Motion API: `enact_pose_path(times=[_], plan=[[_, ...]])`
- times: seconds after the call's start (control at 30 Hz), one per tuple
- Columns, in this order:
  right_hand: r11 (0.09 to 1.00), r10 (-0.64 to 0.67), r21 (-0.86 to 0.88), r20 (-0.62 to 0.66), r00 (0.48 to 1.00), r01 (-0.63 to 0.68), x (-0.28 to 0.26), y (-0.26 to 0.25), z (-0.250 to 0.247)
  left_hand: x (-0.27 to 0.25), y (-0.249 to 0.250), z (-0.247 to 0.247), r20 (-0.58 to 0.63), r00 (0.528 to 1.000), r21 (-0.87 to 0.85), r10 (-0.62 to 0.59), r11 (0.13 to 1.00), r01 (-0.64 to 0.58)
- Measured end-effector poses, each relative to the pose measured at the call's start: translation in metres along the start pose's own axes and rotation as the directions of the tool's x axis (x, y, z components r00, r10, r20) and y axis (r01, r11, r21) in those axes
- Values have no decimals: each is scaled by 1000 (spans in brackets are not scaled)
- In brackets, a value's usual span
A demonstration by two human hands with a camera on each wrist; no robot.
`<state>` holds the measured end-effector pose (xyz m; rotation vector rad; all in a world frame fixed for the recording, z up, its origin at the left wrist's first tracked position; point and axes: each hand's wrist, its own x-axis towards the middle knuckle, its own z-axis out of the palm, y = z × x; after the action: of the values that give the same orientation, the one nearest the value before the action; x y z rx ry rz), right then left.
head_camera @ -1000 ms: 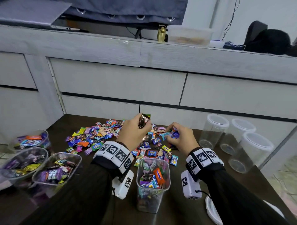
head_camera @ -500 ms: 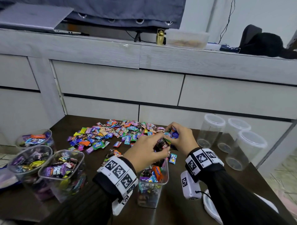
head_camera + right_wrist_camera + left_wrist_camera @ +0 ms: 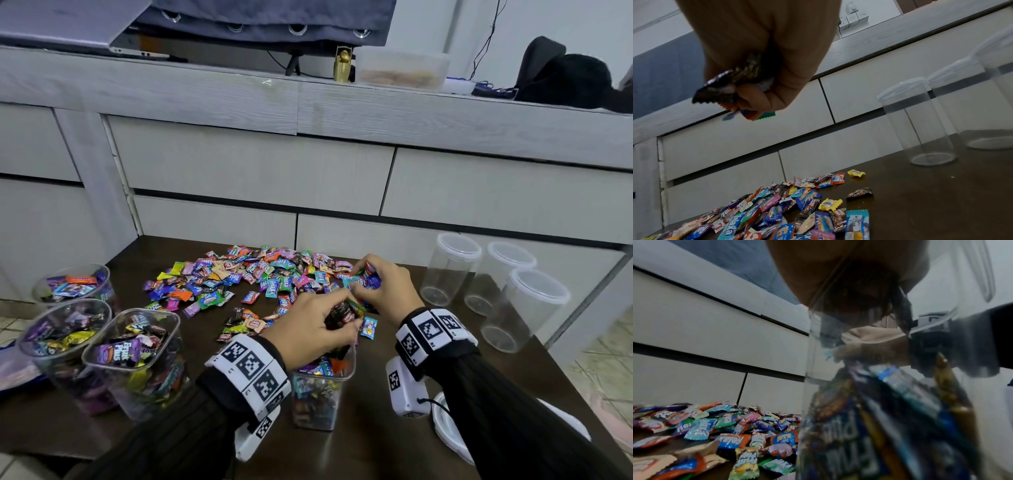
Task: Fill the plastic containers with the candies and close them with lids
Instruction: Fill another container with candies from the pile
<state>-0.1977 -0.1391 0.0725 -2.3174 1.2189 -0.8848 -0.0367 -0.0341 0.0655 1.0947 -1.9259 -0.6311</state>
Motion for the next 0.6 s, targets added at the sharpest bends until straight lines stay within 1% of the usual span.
enact_pose_path(times=[0.17,0.27,0.37,0.47,0.6], plan=[[1000,14,4,5,1000,-14,0,0,0,-1,1,1,19,1000,130,-11,991,8],[1000,13,22,7,1000,-13,0,0,0,0,5,2,63,998,139,-6,990,-3],[999,13,29,10,1000,-14,2,-1,-1,2,6,3,61,998,199,9,980,-21],[1000,-1,18,11,1000,1,4,-2,-3,6,6,5,43,999,275,10,961,-22],[1000,-12,17,-5,1000,12,6,-1,-6,10,9,4,99,995,402,27,914,-65]])
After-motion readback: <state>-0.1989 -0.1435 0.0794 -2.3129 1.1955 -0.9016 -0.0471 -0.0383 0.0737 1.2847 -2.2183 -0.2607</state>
